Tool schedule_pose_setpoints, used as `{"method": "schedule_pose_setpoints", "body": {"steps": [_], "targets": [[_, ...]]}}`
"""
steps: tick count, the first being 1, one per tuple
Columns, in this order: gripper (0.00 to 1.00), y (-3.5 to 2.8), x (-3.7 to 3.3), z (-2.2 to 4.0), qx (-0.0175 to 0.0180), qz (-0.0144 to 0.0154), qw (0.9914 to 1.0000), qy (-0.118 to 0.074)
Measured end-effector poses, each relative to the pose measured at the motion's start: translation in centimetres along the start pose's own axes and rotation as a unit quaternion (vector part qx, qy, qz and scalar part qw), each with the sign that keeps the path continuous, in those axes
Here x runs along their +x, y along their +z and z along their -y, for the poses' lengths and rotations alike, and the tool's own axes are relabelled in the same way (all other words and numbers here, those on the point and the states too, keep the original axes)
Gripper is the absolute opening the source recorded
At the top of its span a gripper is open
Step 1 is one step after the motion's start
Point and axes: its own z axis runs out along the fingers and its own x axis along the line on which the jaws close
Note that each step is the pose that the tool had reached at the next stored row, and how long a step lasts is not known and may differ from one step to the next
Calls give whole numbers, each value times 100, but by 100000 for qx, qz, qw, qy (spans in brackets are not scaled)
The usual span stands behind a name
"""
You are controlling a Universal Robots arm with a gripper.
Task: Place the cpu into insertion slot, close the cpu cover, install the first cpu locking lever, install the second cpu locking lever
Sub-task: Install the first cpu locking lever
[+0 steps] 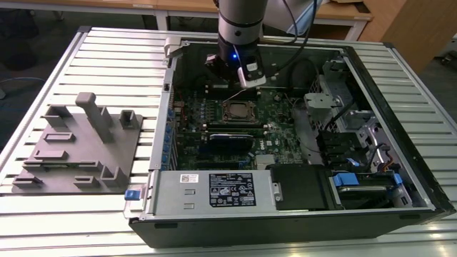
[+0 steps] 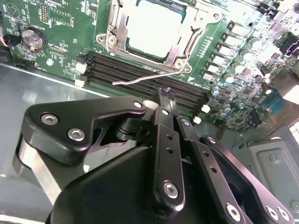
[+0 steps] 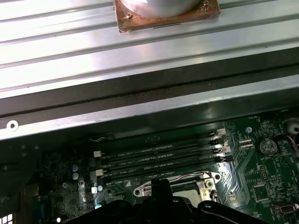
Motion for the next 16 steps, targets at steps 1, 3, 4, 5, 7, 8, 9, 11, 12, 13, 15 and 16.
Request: {"method": "schedule_pose_setpoints", "body": {"steps": [1, 3, 4, 5, 7, 8, 9, 11, 12, 13, 15, 16], "targets": [[11, 0, 0, 0, 6, 6, 100000, 16], [11, 3, 0, 0, -9, 44, 100000, 146], [11, 5, 0, 1, -10, 70, 100000, 264], [11, 5, 0, 1, -9, 70, 100000, 264], [11, 5, 0, 1, -9, 72, 100000, 267], [11, 3, 0, 0, -7, 73, 100000, 268], [11, 0, 0, -1, -15, 77, 100000, 265], [11, -2, 0, -1, -27, 79, 100000, 265], [11, -2, 0, -1, -22, 78, 100000, 265], [11, -5, 1, -2, -10, 73, 100000, 265], [11, -8, 1, -2, -8, 72, 100000, 266], [11, -8, 1, -2, -9, 74, 100000, 265]]}}
